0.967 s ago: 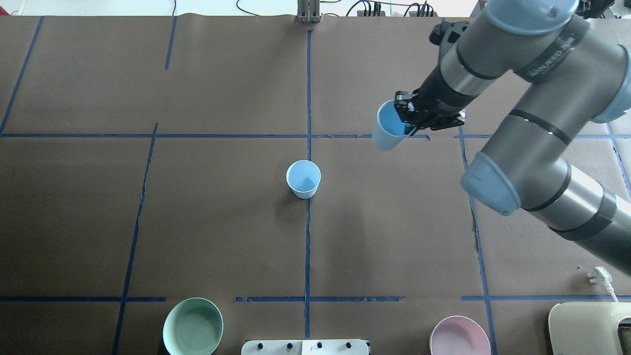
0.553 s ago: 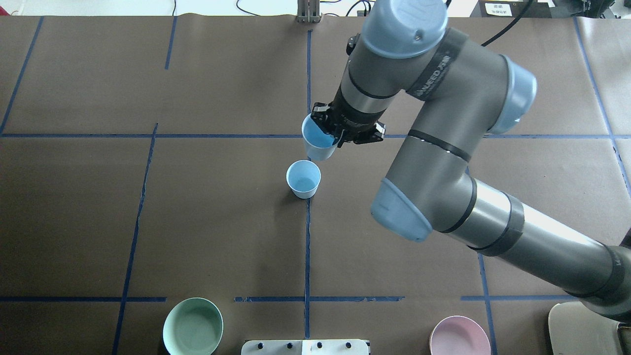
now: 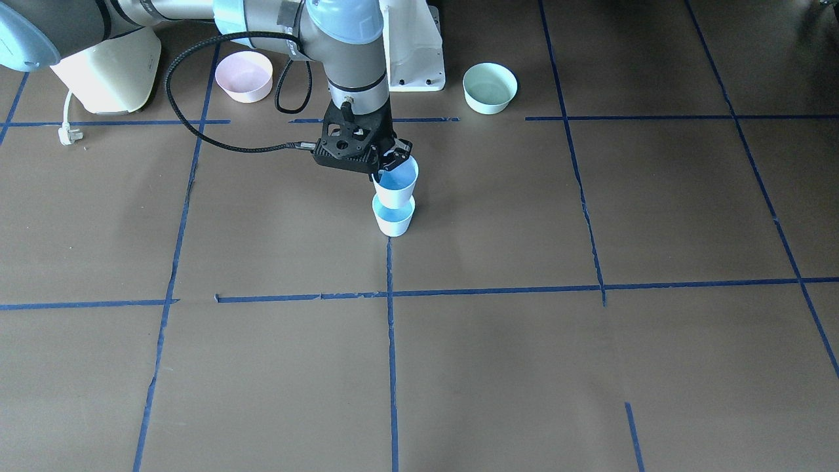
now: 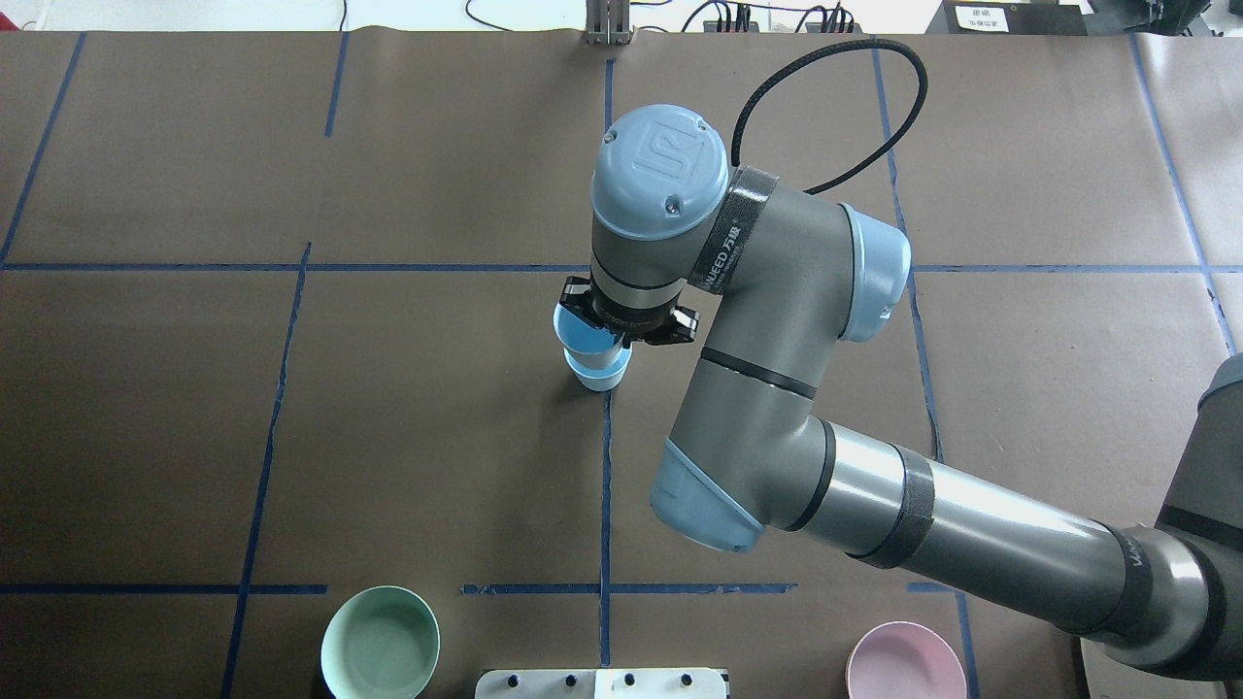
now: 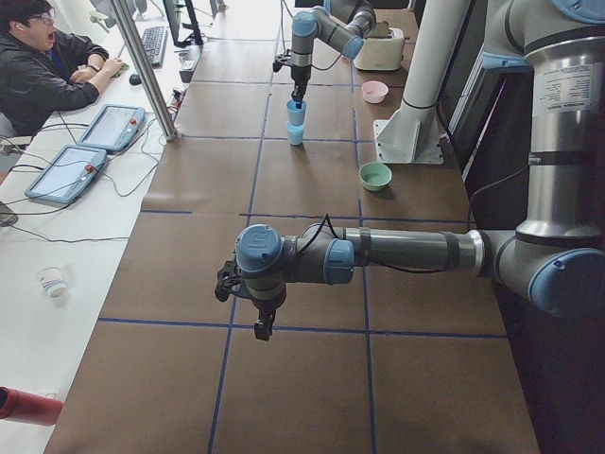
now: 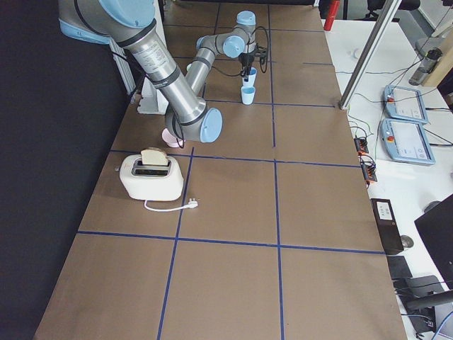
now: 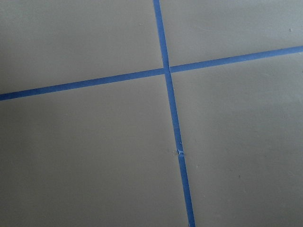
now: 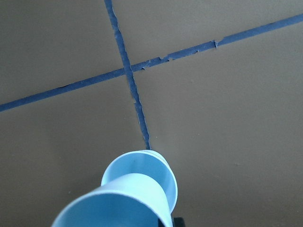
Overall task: Stack blue cups with both arms
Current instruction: 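Lower the cup into the centre cup and open the right gripper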
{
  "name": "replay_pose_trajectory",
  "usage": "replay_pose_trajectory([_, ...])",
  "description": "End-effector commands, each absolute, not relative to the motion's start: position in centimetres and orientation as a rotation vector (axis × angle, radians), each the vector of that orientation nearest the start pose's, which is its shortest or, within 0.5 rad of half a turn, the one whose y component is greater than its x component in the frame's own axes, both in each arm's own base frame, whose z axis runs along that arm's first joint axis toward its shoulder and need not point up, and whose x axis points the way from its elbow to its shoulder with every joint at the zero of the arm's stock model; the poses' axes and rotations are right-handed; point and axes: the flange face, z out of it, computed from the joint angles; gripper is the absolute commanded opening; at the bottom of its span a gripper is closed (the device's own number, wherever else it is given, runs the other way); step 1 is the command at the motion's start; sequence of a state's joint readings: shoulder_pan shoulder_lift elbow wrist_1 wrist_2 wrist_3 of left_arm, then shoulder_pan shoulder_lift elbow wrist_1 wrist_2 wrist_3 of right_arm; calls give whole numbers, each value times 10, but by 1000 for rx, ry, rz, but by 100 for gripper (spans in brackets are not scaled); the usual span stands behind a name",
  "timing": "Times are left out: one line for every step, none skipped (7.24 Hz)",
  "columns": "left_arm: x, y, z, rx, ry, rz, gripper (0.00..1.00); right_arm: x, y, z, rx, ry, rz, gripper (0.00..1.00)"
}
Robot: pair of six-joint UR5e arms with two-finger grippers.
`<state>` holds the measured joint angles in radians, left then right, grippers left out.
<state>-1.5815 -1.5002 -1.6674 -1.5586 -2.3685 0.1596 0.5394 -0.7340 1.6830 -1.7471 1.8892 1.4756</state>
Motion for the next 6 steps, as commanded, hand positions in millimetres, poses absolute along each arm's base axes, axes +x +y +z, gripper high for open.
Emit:
replay_pose_trajectory([-67,-462,644,82,794,147,100,-536,-438,134,-48,-811,298,0])
replay_pose_trajectory([-67,-462,644,81,794,146,100,-537,-437,135,-51,-809,296,0])
replay_pose_trajectory([-67,-462,644,82,794,147,100,-537,-437,138,-51,-807,294,87])
replay_pose_trajectory([-67,-462,644,82,794,147,100,-541,-432,142,-43,-810,291,100])
replay_pose_trajectory([-67,-462,644,81,796,146,100,-541,-432,142,-39,-815,289,100])
replay_pose_trajectory([-67,-462,644,81,796,146,100,-538,-434,141,-32,-820,284,100])
